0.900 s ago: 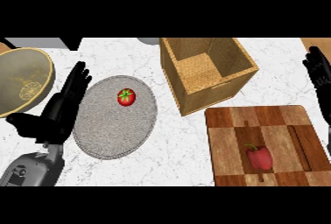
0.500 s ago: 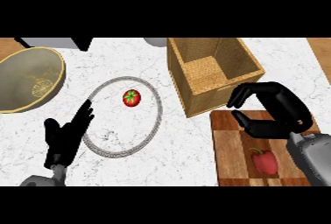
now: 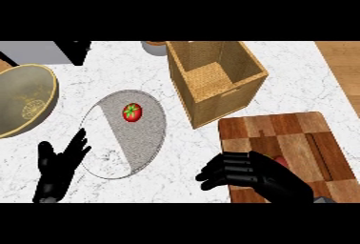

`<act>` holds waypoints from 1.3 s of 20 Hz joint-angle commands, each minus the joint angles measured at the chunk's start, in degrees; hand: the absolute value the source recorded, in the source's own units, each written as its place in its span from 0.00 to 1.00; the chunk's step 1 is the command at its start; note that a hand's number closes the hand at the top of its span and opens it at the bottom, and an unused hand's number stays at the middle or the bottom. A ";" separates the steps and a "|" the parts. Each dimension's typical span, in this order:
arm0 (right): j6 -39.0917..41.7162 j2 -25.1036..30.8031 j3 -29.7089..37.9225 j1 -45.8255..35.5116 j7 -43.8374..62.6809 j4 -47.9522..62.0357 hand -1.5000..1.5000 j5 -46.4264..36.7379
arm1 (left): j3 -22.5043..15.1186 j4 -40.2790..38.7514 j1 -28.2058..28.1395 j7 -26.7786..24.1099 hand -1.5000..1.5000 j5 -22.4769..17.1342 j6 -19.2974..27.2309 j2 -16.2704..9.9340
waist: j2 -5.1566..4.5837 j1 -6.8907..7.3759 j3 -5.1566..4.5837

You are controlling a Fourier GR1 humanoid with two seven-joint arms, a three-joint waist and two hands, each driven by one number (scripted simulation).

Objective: Pick the bell pepper from the cutting board and place it in the basket

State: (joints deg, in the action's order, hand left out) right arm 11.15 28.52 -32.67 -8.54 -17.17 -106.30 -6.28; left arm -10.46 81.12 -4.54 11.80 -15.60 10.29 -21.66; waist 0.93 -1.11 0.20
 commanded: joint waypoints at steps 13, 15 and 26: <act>16.25 33.57 25.33 -6.19 22.88 -26.57 0.00 -3.53 | -0.35 -1.66 -2.72 1.54 0.50 0.60 0.56 1.19 | -0.43 -1.54 -0.40; 20.84 37.47 28.78 -5.30 23.99 -27.14 0.00 1.03 | -0.77 0.30 -6.03 0.03 0.50 1.07 0.32 0.85 | -0.26 -1.18 -0.37; 36.76 44.62 43.45 -2.54 24.91 -27.34 0.00 10.92 | -0.60 3.22 -5.60 3.14 0.50 2.23 0.73 1.44 | -0.55 0.02 -0.17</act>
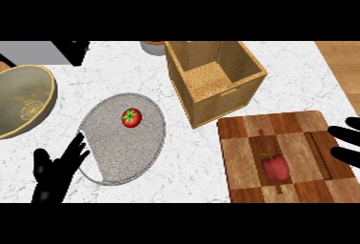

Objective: Pick the bell pepper from the cutting board and place it in the basket

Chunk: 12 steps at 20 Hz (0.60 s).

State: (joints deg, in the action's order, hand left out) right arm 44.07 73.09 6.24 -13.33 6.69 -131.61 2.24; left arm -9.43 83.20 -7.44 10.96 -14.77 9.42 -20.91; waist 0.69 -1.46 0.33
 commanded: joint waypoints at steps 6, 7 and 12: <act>5.61 -5.68 2.33 2.88 -2.04 1.54 0.00 -3.74 | 0.50 -3.23 3.20 3.97 0.50 1.44 -0.83 0.92 | -0.77 1.54 -0.32; 7.24 -6.08 4.83 4.14 -3.27 1.06 0.00 -3.22 | 1.57 -1.65 1.46 4.96 0.50 -0.35 -3.12 -0.74 | -0.64 1.28 -0.30; 1.83 -15.95 -2.57 11.28 -3.99 -4.03 0.00 -15.12 | 0.82 -3.64 -3.54 -1.57 0.50 1.35 -3.01 1.59 | -0.71 1.49 -0.25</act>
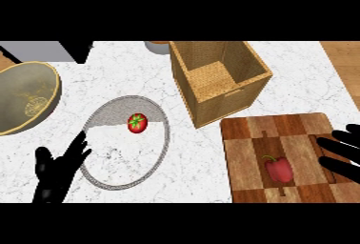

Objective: Pick the bell pepper from the cutting board and place it in the basket

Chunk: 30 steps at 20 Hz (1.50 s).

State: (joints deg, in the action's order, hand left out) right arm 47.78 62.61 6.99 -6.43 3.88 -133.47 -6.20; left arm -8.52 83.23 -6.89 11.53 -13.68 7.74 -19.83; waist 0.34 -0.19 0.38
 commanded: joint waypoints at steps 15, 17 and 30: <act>-14.21 -14.68 -23.74 7.18 -10.31 10.61 0.00 -38.23 | 0.50 -0.31 -0.33 4.98 0.50 1.92 -1.08 1.65 | -0.39 0.50 -0.32; -16.21 -14.54 -21.19 5.14 -14.76 16.27 0.00 -38.75 | -1.10 -3.40 0.01 1.46 0.50 4.94 0.35 4.13 | -0.46 0.43 -0.34; -21.57 -22.40 -22.98 4.07 -21.06 25.53 0.00 -47.49 | 2.01 -0.39 -2.24 3.48 0.50 4.67 -2.59 3.93 | -0.34 0.40 -0.37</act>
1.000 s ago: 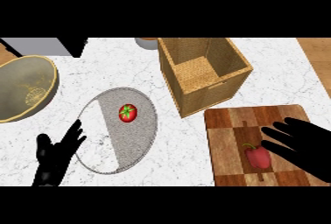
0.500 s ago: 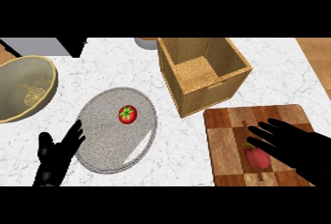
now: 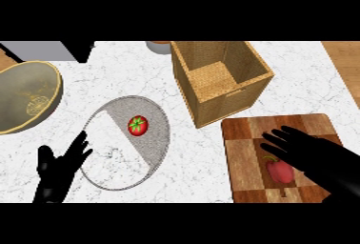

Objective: Pick the bell pepper from the cutting board and place it in the basket

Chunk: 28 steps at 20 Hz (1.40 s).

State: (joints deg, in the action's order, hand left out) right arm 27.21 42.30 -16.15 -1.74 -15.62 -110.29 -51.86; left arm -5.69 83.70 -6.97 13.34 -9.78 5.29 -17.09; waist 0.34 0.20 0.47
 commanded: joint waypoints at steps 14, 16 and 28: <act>-3.01 -6.22 -3.86 -0.45 -1.59 9.09 0.00 -12.96 | 1.81 -5.89 -0.38 -1.13 0.50 2.10 -2.92 2.00 | -0.39 -0.10 -0.48; -2.52 -7.82 -3.78 -1.57 -0.47 9.87 0.00 -13.76 | 3.77 -5.81 -1.09 -1.73 0.50 0.87 -5.13 0.01 | -0.36 0.00 -0.48; -5.87 -11.60 -4.65 -1.30 -3.41 14.62 0.00 -18.49 | 3.45 -4.46 0.14 0.77 0.50 3.87 -2.42 3.34 | -0.34 -0.13 -0.47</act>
State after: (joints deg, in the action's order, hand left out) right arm 20.60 32.22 -19.87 -2.33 -19.44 -96.04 -68.34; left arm -2.02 82.41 -6.73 12.23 -6.96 2.34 -14.74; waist 0.44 0.11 0.58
